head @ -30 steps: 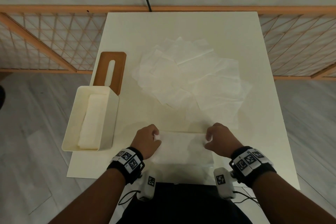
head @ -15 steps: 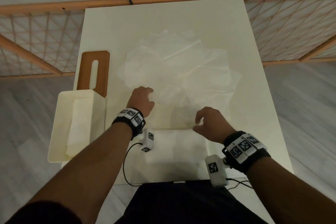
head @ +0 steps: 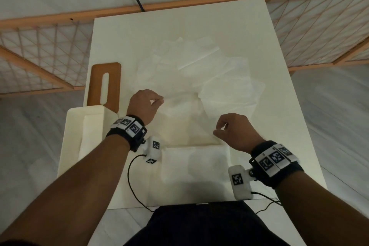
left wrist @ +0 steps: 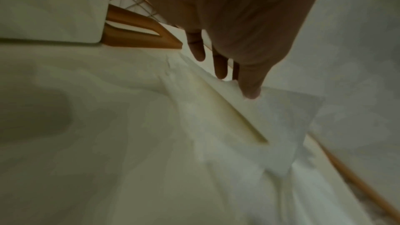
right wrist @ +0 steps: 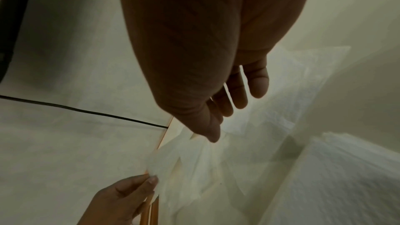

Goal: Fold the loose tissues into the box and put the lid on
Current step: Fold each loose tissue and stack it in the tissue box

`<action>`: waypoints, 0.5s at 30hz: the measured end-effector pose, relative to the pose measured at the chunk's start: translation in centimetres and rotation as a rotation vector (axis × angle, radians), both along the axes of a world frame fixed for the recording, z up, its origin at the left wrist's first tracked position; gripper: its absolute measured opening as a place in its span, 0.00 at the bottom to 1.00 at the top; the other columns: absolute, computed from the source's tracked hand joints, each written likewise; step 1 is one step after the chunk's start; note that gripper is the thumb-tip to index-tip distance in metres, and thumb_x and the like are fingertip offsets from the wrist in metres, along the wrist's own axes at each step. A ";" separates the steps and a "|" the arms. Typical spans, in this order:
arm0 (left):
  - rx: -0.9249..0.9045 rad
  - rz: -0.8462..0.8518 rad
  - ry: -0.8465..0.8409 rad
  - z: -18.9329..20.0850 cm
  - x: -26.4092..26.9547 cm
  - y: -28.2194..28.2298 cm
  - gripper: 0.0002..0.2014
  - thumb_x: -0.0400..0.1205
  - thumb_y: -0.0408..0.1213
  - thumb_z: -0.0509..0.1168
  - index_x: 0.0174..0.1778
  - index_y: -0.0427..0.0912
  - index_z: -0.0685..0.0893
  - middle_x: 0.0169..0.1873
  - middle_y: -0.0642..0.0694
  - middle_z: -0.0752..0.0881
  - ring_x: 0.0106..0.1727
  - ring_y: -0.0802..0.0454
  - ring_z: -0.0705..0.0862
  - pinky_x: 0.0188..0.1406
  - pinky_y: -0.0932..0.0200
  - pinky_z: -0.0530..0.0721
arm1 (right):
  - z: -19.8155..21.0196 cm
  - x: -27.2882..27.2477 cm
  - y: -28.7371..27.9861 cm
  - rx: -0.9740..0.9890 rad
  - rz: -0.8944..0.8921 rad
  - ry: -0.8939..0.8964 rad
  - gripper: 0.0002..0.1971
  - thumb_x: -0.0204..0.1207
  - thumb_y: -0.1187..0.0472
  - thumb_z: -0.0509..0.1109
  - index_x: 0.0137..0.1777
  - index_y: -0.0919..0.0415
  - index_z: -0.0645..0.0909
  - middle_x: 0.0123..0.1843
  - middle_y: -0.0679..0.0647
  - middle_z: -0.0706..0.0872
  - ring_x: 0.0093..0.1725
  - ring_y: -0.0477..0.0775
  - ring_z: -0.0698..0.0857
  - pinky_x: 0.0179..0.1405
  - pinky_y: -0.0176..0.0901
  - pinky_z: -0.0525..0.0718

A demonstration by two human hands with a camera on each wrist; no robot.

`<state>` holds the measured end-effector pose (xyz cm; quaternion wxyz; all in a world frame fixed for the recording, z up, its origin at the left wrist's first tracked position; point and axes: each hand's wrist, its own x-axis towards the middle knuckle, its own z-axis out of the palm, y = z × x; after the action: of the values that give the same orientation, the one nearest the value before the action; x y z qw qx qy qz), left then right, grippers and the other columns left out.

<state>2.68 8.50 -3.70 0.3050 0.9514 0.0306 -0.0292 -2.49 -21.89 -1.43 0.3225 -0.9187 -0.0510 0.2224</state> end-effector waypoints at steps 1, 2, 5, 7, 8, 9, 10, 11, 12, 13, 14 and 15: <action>-0.023 0.012 -0.010 0.9 0.2 0.0 0.06 0.81 0.39 0.73 0.49 0.41 0.92 0.50 0.46 0.90 0.52 0.52 0.84 0.59 0.55 0.81 | 0.1 0.1 0.1 0.005 -0.003 0.008 0.05 0.74 0.56 0.77 0.40 0.53 0.84 0.41 0.40 0.82 0.40 0.36 0.78 0.36 0.24 0.69; -0.038 0.020 -0.013 1.8 0.5 -0.1 0.06 0.81 0.39 0.74 0.48 0.42 0.92 0.49 0.47 0.90 0.51 0.54 0.84 0.56 0.59 0.81 | 0.1 0.3 0.2 0.014 -0.008 0.015 0.05 0.74 0.56 0.77 0.40 0.52 0.84 0.41 0.39 0.82 0.40 0.35 0.78 0.36 0.24 0.68; -0.052 0.013 -0.014 4.5 1.5 -0.4 0.04 0.82 0.39 0.71 0.48 0.44 0.90 0.47 0.54 0.88 0.50 0.59 0.83 0.52 0.64 0.77 | 0.1 0.7 0.6 0.031 -0.007 0.007 0.05 0.75 0.56 0.77 0.40 0.51 0.84 0.41 0.39 0.83 0.40 0.33 0.78 0.35 0.23 0.68; -0.082 0.000 -0.042 5.9 2.3 -0.5 0.04 0.84 0.38 0.68 0.46 0.45 0.87 0.45 0.55 0.87 0.49 0.59 0.83 0.54 0.63 0.79 | 0.3 1.0 1.0 0.041 -0.006 -0.003 0.05 0.75 0.56 0.77 0.41 0.52 0.84 0.42 0.39 0.83 0.40 0.33 0.78 0.36 0.22 0.68; -0.093 -0.005 -0.064 6.4 2.8 -0.5 0.04 0.84 0.37 0.67 0.46 0.45 0.86 0.44 0.55 0.87 0.49 0.59 0.83 0.55 0.63 0.80 | 0.4 1.2 1.2 0.045 -0.005 -0.010 0.04 0.75 0.56 0.77 0.41 0.52 0.84 0.42 0.39 0.83 0.40 0.33 0.78 0.35 0.22 0.69; -0.097 -0.009 -0.083 6.9 3.2 -0.4 0.04 0.85 0.38 0.66 0.46 0.46 0.85 0.43 0.55 0.87 0.49 0.58 0.84 0.55 0.64 0.80 | 0.5 1.4 1.4 0.048 -0.002 -0.020 0.03 0.75 0.57 0.76 0.42 0.53 0.85 0.42 0.38 0.82 0.40 0.33 0.78 0.35 0.22 0.70; -0.093 -0.010 -0.097 7.4 3.5 -0.4 0.04 0.85 0.38 0.65 0.46 0.46 0.85 0.43 0.54 0.86 0.49 0.57 0.84 0.54 0.66 0.80 | 0.6 1.6 1.5 0.055 0.000 -0.031 0.03 0.75 0.57 0.76 0.43 0.54 0.85 0.41 0.38 0.82 0.39 0.33 0.78 0.35 0.21 0.72; -0.078 -0.014 -0.111 8.0 3.8 -0.5 0.04 0.85 0.39 0.65 0.47 0.45 0.85 0.43 0.54 0.86 0.49 0.57 0.84 0.52 0.70 0.78 | 0.7 1.7 1.7 0.064 -0.003 -0.038 0.03 0.76 0.57 0.76 0.44 0.55 0.85 0.41 0.38 0.82 0.39 0.33 0.78 0.34 0.20 0.72; -0.051 -0.019 -0.126 8.4 4.1 -0.4 0.05 0.85 0.40 0.66 0.48 0.45 0.86 0.43 0.54 0.87 0.49 0.58 0.84 0.50 0.76 0.75 | 0.9 1.8 1.8 0.076 -0.008 -0.039 0.03 0.76 0.58 0.76 0.44 0.55 0.85 0.40 0.38 0.82 0.39 0.33 0.78 0.34 0.19 0.71; -0.017 -0.022 -0.134 8.8 4.3 -0.4 0.06 0.85 0.41 0.67 0.48 0.44 0.87 0.43 0.55 0.87 0.49 0.59 0.83 0.47 0.80 0.72 | 0.9 1.9 1.9 0.085 -0.012 -0.036 0.03 0.76 0.58 0.76 0.44 0.55 0.85 0.40 0.38 0.82 0.39 0.34 0.78 0.33 0.20 0.71; 0.016 -0.018 -0.129 9.1 4.4 -0.4 0.06 0.84 0.43 0.69 0.47 0.45 0.87 0.43 0.55 0.87 0.48 0.60 0.83 0.45 0.79 0.71 | 1.0 1.9 2.1 0.090 -0.013 -0.030 0.03 0.76 0.57 0.76 0.44 0.54 0.85 0.40 0.37 0.82 0.39 0.34 0.79 0.33 0.21 0.71; 0.043 -0.009 -0.108 9.3 4.4 -0.4 0.06 0.82 0.44 0.70 0.46 0.46 0.88 0.42 0.55 0.87 0.47 0.60 0.83 0.45 0.75 0.72 | 1.0 1.9 2.2 0.093 -0.014 -0.023 0.03 0.76 0.57 0.75 0.44 0.54 0.85 0.40 0.38 0.82 0.39 0.34 0.79 0.33 0.22 0.70</action>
<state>7.12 8.10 5.61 0.2858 0.9580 0.0106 0.0215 -0.63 -19.70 -0.44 0.3659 -0.9055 -0.0585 0.2068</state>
